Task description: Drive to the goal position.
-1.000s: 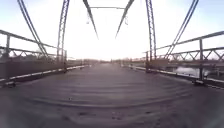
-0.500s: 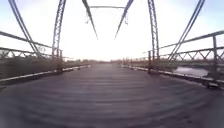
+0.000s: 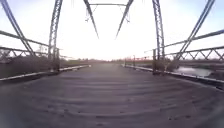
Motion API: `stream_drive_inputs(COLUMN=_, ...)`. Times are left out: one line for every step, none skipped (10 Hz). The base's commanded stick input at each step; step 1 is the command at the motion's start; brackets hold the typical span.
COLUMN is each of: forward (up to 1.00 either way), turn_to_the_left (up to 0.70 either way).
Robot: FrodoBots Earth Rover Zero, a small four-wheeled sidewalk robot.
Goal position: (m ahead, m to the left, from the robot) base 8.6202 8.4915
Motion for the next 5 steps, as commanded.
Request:
stream_drive_inputs(forward=1.00, turn_to_the_left=0.03)
stream_drive_inputs(forward=1.00, turn_to_the_left=0.03)
stream_drive_inputs(forward=1.00, turn_to_the_left=0.03)
stream_drive_inputs(forward=1.00, turn_to_the_left=0.03)
stream_drive_inputs(forward=1.00, turn_to_the_left=0.03)
